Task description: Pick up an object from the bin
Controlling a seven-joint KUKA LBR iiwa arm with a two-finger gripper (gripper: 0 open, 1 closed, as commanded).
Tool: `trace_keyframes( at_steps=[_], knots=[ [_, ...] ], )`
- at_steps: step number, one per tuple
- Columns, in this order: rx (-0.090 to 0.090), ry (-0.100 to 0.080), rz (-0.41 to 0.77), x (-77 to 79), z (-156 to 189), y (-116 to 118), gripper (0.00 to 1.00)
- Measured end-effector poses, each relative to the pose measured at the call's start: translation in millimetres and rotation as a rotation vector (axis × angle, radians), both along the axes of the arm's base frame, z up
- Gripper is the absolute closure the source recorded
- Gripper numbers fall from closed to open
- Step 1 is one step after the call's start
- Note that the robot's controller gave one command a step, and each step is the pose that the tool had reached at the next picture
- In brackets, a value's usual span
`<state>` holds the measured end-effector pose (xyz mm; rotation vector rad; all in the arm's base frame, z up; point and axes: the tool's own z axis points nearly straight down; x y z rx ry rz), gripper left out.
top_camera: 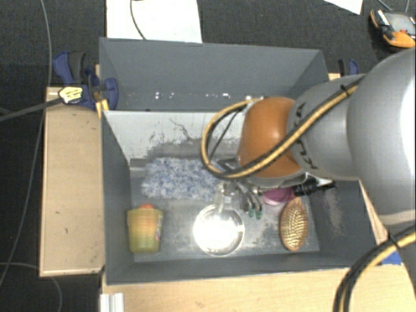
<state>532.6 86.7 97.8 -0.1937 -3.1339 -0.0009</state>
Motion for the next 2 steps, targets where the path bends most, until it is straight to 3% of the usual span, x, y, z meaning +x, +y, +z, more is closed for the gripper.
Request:
trace_keyframes(
  at_steps=[2],
  knots=[
    [0.002,-0.012,0.004,3.3,61,0,1.00]
  ],
)
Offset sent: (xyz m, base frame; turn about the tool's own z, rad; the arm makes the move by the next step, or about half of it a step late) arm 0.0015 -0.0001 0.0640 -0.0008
